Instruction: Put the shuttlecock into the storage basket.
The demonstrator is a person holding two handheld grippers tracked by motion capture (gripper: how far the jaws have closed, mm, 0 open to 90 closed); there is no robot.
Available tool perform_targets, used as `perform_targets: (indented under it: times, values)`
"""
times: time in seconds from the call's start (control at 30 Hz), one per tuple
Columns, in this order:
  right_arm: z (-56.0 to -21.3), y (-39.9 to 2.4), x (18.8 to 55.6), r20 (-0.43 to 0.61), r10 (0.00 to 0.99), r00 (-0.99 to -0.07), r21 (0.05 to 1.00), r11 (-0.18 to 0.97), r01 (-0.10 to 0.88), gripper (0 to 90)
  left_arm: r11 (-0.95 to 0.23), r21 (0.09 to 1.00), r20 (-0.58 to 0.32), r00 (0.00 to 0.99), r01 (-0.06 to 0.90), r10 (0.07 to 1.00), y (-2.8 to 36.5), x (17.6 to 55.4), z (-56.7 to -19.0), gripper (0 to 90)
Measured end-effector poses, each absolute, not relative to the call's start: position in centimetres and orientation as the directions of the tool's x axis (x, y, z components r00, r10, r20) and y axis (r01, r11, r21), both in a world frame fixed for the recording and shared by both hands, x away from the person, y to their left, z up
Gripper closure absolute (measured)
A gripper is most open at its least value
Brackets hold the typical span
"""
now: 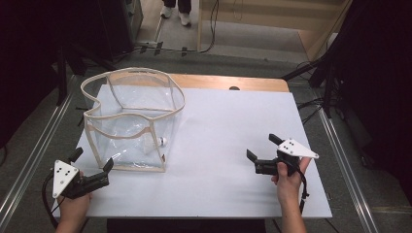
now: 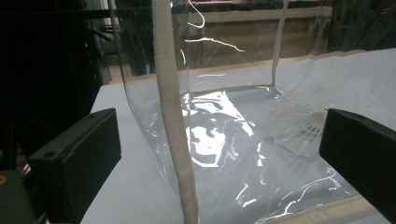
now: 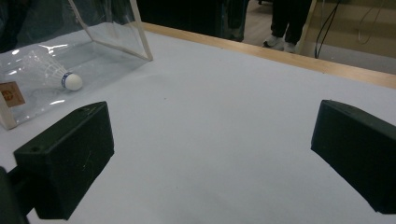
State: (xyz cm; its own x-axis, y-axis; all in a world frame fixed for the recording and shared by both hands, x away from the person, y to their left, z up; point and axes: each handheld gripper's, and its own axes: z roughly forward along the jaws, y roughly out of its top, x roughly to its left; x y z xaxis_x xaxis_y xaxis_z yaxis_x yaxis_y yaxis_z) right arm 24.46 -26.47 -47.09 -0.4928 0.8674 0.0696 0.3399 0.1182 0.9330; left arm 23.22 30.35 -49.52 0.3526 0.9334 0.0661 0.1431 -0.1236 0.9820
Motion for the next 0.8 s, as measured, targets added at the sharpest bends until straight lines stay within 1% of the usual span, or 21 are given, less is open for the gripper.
perform_targets:
  times: [0.2, 0.5, 0.8]
  values:
    - [-47.7, -27.9, 23.8, 0.070, 0.879, -0.472, 0.934, 0.109, 0.342, 0.0, -0.123, 0.982, 0.066, 0.352, 0.143, 0.934, 30.4, 23.2, -49.5, 0.0]
    - [-49.1, -30.6, 22.2, 0.079, 0.905, -0.418, 0.923, 0.093, 0.374, 0.0, -0.129, 0.981, 0.071, 0.352, 0.143, 0.933, 30.3, 23.2, -49.5, 0.0]
    - [-50.0, -33.0, 20.9, 0.101, 0.920, -0.378, 0.922, 0.056, 0.384, 0.0, -0.128, 0.981, 0.070, 0.352, 0.143, 0.933, 30.3, 23.2, -49.5, 0.0]
